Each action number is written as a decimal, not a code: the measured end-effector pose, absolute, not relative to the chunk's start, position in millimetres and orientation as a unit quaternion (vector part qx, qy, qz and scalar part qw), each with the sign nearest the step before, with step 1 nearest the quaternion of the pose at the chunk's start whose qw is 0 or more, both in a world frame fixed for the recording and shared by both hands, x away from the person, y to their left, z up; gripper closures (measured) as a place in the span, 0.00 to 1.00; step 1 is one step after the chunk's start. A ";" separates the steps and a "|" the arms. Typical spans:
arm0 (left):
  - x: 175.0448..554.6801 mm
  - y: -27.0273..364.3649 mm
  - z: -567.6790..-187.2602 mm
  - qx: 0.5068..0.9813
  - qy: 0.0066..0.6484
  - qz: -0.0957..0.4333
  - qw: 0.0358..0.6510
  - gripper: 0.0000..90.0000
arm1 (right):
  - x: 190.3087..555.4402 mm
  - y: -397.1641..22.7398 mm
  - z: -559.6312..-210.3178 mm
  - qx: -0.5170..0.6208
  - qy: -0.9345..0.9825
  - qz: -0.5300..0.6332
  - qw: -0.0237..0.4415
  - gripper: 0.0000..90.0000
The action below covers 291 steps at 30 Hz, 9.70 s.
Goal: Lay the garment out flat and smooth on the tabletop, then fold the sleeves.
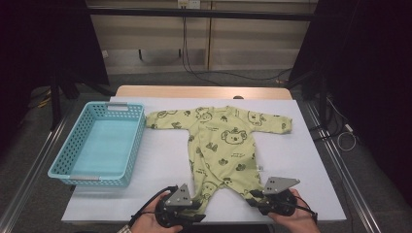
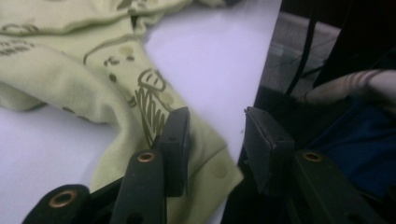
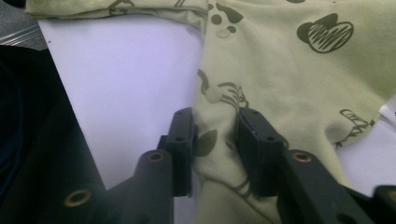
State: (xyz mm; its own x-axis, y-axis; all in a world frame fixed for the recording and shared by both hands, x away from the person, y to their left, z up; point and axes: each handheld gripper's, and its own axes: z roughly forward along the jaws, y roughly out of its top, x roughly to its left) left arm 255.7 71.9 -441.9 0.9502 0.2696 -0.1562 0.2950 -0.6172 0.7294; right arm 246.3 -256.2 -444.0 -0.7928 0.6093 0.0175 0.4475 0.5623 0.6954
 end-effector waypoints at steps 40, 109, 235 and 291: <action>283.0 103.0 -418.0 0.855 0.236 0.022 0.460 0.78 | 245.2 -261.1 -430.8 0.341 0.832 0.432 0.073 0.62; 294.2 97.0 -443.8 0.886 0.259 0.053 0.381 0.97 | 249.0 -271.2 -445.6 0.362 0.858 0.346 0.111 0.74; 512.2 110.5 -441.8 0.790 0.454 0.216 0.352 0.34 | 235.9 -303.7 -432.3 0.442 0.677 0.510 0.294 0.03; 499.3 88.7 -408.2 0.767 0.407 0.222 0.443 0.99 | 235.4 -300.3 -436.1 0.443 0.688 0.503 0.278 0.03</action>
State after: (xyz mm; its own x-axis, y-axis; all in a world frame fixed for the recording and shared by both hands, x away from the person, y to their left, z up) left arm 499.3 88.7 -408.2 0.5700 0.8214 -0.0192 0.4277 -0.2767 0.8605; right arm 235.4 -300.3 -436.1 -0.4536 0.8889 0.0636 0.3304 0.1015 0.9384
